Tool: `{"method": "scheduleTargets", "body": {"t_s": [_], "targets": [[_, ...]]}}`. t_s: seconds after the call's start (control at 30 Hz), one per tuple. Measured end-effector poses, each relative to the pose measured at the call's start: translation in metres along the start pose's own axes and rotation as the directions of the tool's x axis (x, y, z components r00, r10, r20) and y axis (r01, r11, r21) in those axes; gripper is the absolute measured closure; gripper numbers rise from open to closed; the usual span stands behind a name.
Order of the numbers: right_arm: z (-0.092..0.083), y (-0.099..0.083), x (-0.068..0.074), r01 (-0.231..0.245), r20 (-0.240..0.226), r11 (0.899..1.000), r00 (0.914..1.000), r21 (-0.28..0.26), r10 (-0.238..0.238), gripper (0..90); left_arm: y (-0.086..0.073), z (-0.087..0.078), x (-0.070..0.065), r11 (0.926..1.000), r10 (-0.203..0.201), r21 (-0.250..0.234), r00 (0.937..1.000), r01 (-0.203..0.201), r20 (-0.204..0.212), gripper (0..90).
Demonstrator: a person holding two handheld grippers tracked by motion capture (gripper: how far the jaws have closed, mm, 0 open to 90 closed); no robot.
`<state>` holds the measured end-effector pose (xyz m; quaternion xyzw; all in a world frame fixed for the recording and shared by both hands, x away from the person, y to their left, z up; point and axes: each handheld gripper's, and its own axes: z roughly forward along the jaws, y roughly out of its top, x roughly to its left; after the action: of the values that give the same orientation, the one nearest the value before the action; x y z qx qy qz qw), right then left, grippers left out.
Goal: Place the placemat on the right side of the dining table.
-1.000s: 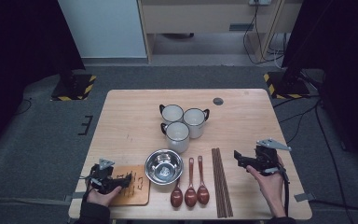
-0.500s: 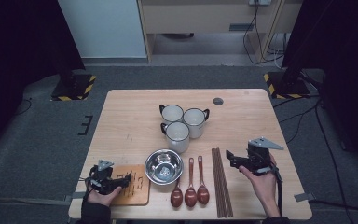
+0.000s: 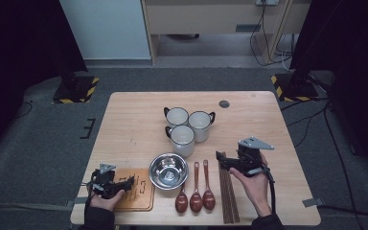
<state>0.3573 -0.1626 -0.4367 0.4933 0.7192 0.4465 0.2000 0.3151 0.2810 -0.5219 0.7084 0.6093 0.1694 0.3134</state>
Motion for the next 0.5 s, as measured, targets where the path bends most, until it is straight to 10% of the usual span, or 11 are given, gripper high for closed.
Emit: {"method": "scheduleTargets", "body": {"t_s": [0.5], "targets": [[0.016,0.015,0.034,0.016,-0.072,1.0,0.9973,-0.001,-0.016,11.3,0.001,-0.004,0.007,0.999,-0.041,-0.017,0.9991,0.041,-0.014,18.3]]}}
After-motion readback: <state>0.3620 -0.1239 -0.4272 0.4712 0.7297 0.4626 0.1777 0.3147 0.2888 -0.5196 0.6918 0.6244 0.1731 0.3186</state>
